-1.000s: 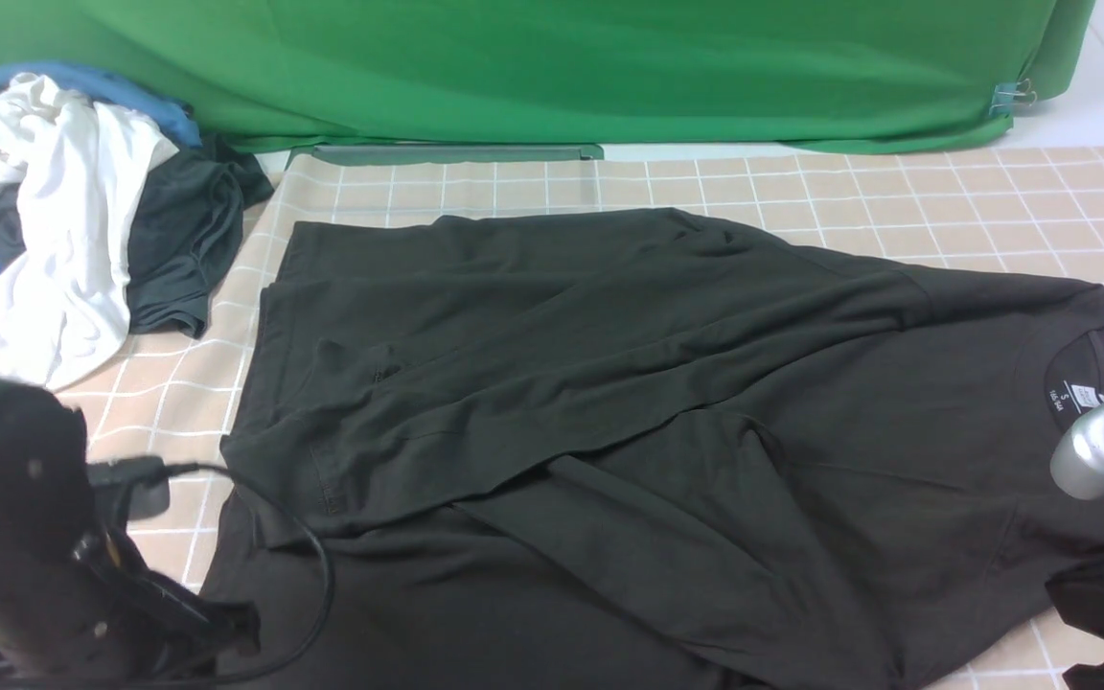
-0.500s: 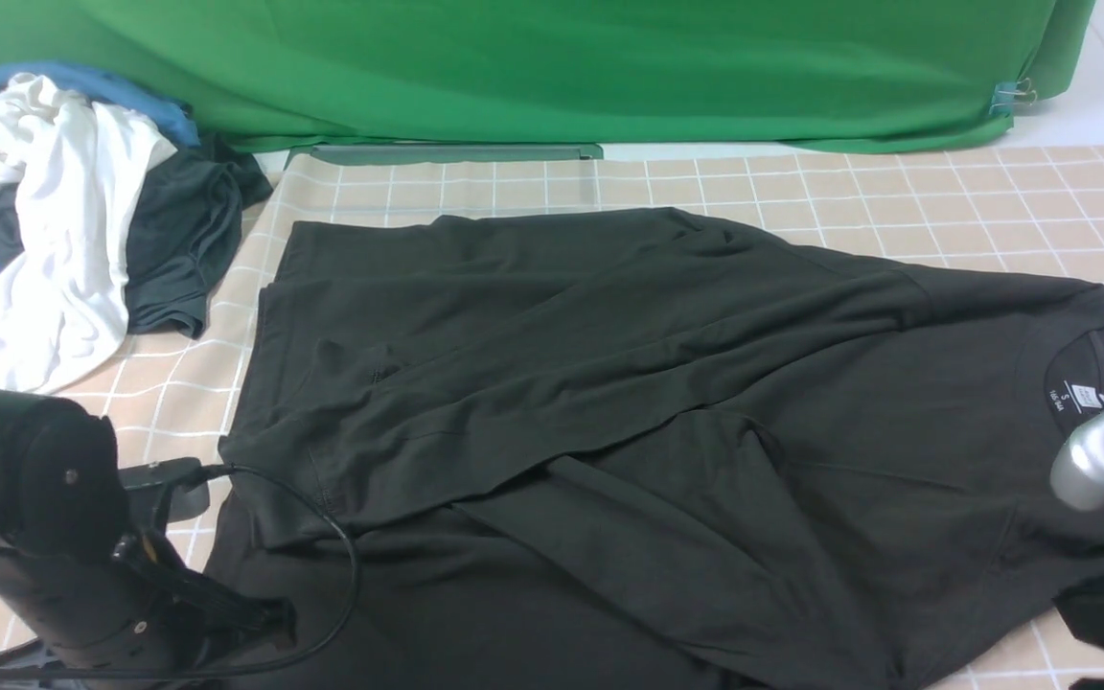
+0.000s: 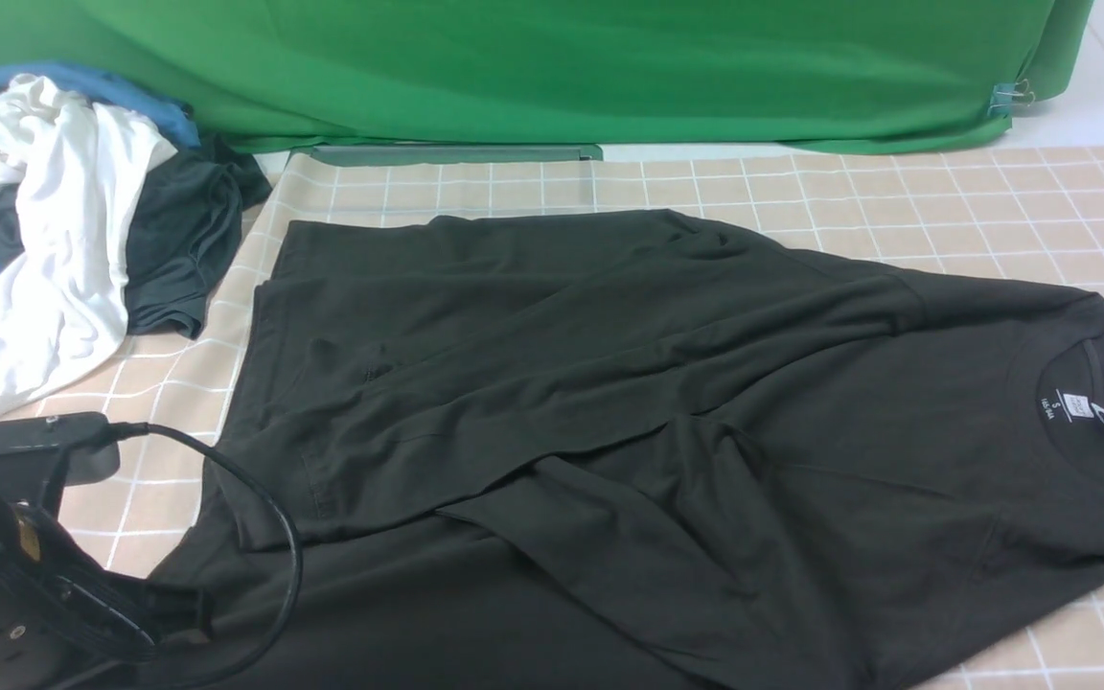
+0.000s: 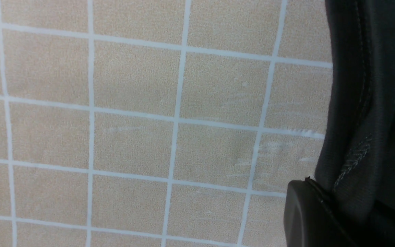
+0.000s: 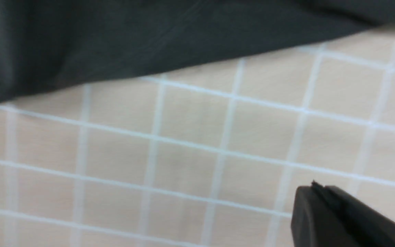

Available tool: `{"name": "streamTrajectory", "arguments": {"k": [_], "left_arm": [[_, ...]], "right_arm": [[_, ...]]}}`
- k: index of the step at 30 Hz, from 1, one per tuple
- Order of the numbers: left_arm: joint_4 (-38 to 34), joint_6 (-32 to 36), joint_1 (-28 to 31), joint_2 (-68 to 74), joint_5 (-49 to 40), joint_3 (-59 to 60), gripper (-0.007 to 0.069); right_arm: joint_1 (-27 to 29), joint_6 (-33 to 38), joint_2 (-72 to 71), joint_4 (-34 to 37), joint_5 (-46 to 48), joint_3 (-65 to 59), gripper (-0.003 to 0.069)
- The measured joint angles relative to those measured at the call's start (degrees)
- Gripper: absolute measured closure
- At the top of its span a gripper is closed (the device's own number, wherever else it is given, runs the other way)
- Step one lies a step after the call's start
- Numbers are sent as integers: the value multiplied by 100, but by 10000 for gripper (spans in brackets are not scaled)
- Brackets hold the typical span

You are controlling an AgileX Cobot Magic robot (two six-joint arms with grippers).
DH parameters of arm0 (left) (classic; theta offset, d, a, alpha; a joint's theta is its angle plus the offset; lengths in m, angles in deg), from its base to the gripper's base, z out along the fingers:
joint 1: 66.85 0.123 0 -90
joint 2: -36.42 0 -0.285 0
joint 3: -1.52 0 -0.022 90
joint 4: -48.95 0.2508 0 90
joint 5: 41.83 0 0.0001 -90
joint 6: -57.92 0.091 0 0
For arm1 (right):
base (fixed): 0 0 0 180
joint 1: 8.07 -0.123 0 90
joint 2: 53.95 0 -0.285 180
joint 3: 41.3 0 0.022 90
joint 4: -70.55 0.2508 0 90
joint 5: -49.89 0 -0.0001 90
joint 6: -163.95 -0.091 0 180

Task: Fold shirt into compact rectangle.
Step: 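Grasp the near edge of the shirt at its hem and shoulder corners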

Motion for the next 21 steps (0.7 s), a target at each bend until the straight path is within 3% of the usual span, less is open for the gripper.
{"name": "streamTrajectory", "arguments": {"k": [4, 7, 10, 17, 21], "left_arm": [[-30, -14, 0, -13, 5, 0, 607], [-103, -14, 0, -13, 137, 0, 607], [-108, -14, 0, -13, 201, 0, 607], [-108, -51, 0, -13, 241, 0, 607], [-108, -51, 5, -13, 290, 0, 607]], "right_arm": [[-23, 331, 375, 603, -358, -23, 480], [-399, 488, 764, 639, -709, -83, 337], [-891, 815, 1100, 602, -1035, -99, 242], [-1923, 968, 1630, -497, -1774, -99, 85], [-2130, 1168, 1946, -866, -1836, -99, 78]]}}
